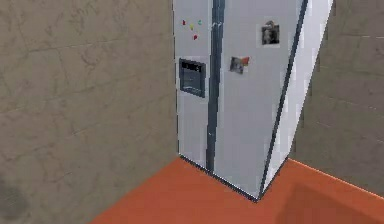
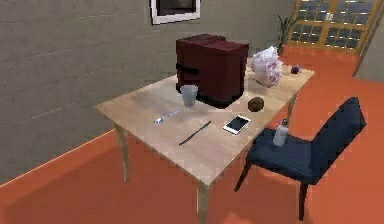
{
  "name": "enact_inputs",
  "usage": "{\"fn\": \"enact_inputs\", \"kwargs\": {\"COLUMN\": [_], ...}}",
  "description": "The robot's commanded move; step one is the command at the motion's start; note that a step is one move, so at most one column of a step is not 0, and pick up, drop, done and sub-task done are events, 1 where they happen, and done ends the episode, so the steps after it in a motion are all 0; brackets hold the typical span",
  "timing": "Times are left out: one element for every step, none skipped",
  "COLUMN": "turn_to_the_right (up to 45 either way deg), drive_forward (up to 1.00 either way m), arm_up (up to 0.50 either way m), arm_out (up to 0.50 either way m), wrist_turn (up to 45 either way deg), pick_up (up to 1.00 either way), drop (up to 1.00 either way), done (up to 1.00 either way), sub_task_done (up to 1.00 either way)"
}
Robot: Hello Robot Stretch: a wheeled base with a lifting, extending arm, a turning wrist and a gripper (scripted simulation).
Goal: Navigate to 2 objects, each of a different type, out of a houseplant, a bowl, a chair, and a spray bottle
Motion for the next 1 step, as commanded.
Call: {"fn": "enact_inputs", "kwargs": {"turn_to_the_right": [36.0], "drive_forward": [0.0], "arm_up": [0.0], "arm_out": [0.0], "wrist_turn": [0.0], "pick_up": [0.0], "drop": [0.0], "done": [0.0], "sub_task_done": [0.0]}}
